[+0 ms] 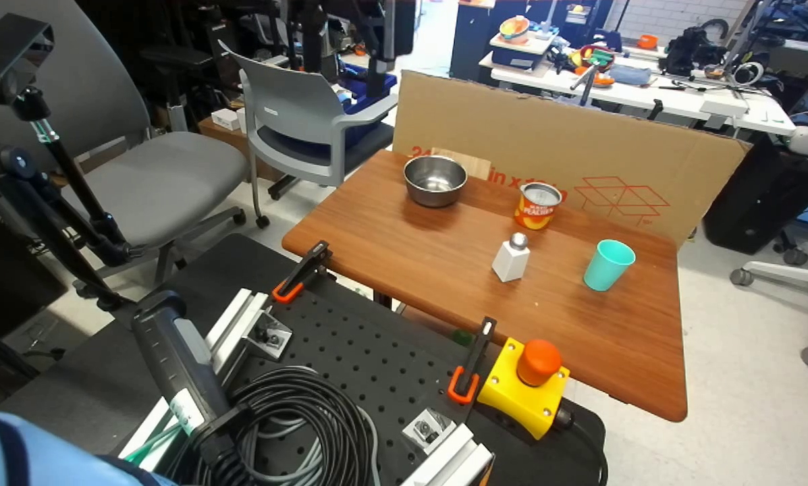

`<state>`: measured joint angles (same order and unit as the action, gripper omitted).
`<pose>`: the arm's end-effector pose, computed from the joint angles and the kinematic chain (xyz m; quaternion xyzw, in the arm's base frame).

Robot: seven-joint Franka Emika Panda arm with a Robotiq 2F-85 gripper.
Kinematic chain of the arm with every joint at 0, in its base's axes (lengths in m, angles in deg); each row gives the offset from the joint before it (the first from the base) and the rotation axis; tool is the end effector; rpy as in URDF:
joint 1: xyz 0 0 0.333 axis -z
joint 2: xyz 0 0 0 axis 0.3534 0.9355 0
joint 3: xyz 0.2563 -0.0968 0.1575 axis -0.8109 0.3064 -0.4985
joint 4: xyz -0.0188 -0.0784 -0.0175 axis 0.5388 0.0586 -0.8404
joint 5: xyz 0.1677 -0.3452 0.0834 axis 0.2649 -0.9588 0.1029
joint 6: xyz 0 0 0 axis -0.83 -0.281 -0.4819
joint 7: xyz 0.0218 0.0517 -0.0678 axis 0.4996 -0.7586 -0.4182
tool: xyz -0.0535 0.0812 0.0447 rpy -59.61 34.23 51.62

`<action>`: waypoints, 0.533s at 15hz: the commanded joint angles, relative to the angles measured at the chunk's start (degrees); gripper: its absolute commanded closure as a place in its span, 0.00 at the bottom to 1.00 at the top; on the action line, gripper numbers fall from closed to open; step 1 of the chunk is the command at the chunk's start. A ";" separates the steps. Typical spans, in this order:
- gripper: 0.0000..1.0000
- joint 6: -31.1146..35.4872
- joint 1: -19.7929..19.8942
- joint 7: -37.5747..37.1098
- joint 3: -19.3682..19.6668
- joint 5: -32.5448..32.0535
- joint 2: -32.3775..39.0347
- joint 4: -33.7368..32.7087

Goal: Put the salt cellar in the silver bowl.

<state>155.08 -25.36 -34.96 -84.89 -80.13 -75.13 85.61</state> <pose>0.4171 0.1073 0.3795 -0.9967 0.0481 0.0641 0.0116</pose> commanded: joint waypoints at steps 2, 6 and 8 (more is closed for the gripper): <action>0.00 5.54 5.35 -3.74 4.77 -1.55 4.23 0.88; 0.00 11.47 8.53 -6.82 7.97 -1.96 10.74 0.36; 0.00 15.56 9.22 -9.00 9.19 -2.28 14.24 -0.15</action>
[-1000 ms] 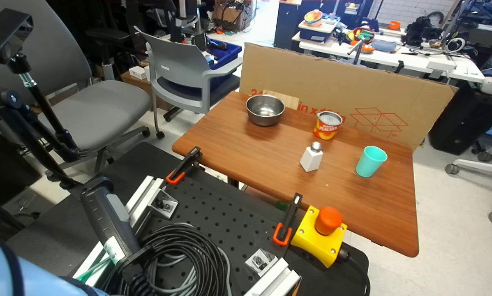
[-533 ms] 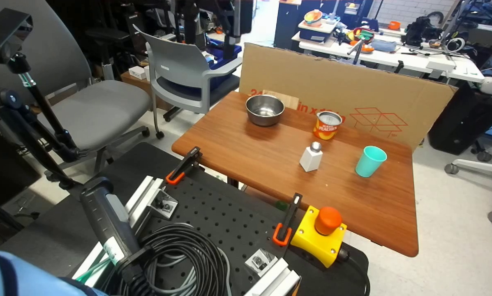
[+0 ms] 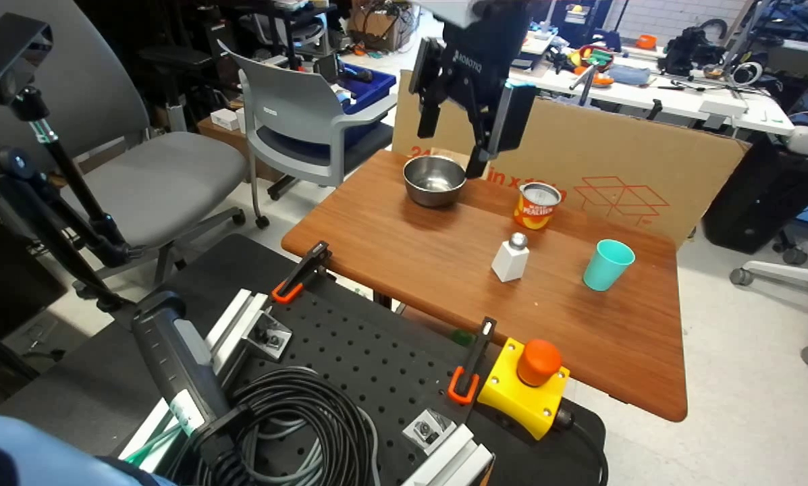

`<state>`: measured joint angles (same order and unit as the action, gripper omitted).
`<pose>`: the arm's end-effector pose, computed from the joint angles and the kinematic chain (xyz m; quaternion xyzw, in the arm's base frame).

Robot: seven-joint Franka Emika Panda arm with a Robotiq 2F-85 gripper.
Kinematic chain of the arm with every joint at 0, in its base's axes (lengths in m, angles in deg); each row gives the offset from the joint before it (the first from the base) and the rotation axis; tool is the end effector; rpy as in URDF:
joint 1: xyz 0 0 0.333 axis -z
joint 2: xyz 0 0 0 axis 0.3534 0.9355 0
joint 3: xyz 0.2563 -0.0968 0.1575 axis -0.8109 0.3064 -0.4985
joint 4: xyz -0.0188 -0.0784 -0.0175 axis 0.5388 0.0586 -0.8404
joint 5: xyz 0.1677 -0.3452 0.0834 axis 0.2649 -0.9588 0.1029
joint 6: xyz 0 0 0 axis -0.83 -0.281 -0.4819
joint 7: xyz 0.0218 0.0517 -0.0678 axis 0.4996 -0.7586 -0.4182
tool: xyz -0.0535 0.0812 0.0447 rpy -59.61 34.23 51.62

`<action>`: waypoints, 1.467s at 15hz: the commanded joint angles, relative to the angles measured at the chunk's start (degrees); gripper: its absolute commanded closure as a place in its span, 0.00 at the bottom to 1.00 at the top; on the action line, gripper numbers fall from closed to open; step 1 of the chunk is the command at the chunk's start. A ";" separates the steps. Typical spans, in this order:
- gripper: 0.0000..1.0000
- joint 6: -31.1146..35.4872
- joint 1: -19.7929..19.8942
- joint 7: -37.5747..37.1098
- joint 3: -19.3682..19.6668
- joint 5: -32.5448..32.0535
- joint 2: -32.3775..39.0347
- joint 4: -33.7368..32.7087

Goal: Put the salt cellar in the silver bowl.

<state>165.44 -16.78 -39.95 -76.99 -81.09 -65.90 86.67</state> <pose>0.4478 -0.0191 0.3159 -0.9706 0.2314 0.0622 0.0250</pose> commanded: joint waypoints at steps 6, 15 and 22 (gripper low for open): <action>0.00 11.15 0.24 -11.12 5.52 -6.26 16.44 -5.94; 0.00 12.16 -2.79 -14.13 10.91 -10.85 28.74 -14.94; 0.42 12.18 -6.85 -14.55 12.47 -11.52 34.70 -19.35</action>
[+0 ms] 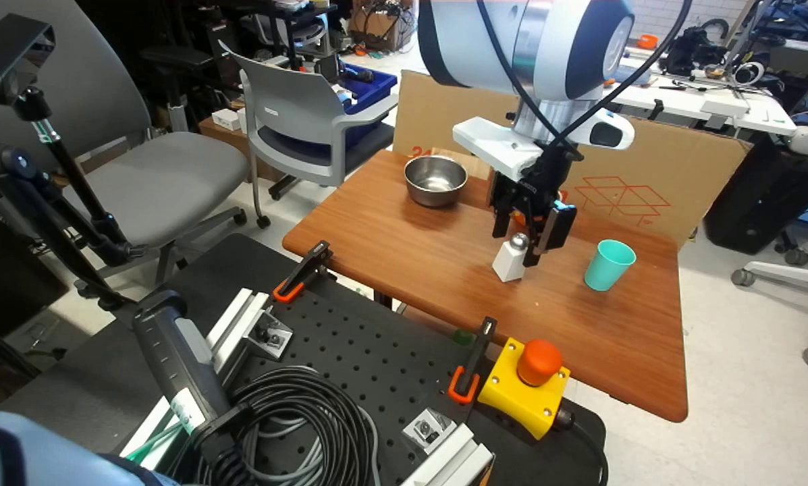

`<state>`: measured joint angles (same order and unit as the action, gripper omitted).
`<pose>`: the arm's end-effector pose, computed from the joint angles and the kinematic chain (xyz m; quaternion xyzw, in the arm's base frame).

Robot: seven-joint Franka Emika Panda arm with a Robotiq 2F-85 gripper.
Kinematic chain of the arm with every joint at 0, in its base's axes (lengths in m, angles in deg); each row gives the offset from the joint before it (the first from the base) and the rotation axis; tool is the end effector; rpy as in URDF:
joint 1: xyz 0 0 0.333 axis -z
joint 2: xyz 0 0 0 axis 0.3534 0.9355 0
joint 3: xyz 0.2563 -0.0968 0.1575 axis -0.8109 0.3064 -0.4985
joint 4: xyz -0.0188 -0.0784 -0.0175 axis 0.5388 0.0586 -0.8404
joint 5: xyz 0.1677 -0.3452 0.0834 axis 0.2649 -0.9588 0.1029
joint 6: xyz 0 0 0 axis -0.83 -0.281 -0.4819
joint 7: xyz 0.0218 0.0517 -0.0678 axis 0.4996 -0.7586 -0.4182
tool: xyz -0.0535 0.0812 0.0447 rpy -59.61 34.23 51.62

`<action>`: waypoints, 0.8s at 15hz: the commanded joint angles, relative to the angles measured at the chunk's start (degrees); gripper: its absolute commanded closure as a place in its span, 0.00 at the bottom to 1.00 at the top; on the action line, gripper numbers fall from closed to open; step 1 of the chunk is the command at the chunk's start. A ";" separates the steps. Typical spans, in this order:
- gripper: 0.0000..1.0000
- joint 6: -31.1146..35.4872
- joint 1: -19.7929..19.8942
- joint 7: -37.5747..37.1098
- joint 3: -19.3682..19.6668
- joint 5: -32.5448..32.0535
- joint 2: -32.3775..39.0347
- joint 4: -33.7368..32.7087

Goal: Put the salt cellar in the silver bowl.

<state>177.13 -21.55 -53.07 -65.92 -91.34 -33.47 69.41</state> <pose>0.5304 -0.0877 0.1612 0.9408 -0.3221 -0.0709 0.0782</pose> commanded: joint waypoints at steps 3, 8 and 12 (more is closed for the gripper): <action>0.65 0.67 -3.20 -1.66 1.72 -1.09 2.14 -2.02; 0.89 -6.05 -3.72 2.21 -1.33 1.03 -2.33 -1.81; 0.89 -14.27 -4.91 6.94 -6.84 3.86 -8.47 -2.93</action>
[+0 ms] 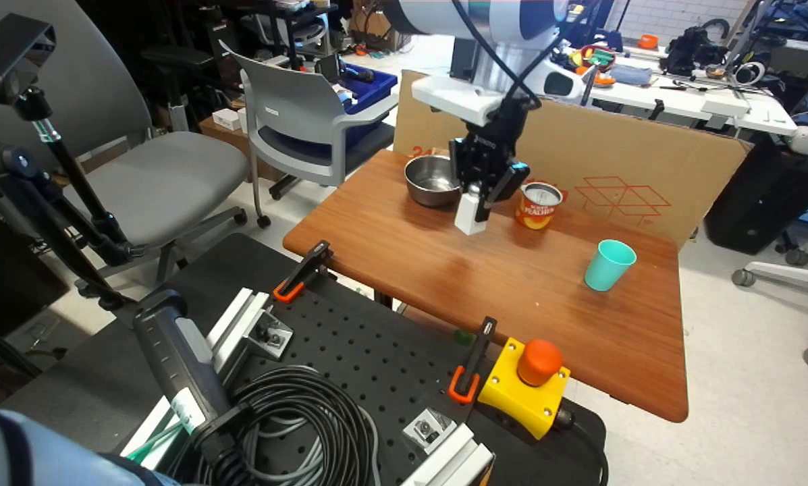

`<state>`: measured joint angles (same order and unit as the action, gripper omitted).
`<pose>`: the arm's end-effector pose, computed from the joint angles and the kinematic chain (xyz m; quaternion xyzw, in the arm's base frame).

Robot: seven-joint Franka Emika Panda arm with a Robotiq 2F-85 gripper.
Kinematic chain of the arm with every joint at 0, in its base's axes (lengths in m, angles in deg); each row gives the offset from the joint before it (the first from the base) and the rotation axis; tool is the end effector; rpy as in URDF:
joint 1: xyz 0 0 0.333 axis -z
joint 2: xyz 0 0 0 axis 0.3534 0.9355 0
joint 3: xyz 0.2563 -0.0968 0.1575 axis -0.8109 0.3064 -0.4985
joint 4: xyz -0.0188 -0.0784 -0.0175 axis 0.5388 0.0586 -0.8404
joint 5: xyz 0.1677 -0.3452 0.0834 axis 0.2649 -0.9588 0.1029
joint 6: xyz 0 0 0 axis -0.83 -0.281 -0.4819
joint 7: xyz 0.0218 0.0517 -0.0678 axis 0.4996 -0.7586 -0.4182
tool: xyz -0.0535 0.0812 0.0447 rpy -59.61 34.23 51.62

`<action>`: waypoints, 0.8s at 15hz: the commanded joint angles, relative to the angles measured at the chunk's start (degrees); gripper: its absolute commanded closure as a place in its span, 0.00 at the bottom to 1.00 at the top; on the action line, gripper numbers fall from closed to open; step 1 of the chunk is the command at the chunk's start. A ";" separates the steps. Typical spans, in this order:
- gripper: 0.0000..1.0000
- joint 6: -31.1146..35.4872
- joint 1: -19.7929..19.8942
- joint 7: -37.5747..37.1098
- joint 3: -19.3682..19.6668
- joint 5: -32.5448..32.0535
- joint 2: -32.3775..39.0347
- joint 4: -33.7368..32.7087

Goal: Put the salt cellar in the silver bowl.

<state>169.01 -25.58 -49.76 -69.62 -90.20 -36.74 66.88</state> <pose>0.5464 -0.0145 0.1952 0.9630 -0.2435 -0.0937 0.0670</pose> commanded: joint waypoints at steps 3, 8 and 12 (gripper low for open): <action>0.89 -9.76 -2.32 3.15 -6.24 4.31 -6.93 -4.08; 0.89 -7.75 -5.13 -0.73 -6.50 -0.86 -3.00 -11.97; 0.89 -4.59 -6.04 -0.33 -6.05 -4.19 1.31 -15.61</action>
<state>162.05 -30.68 -49.62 -76.37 -92.13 -39.51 55.02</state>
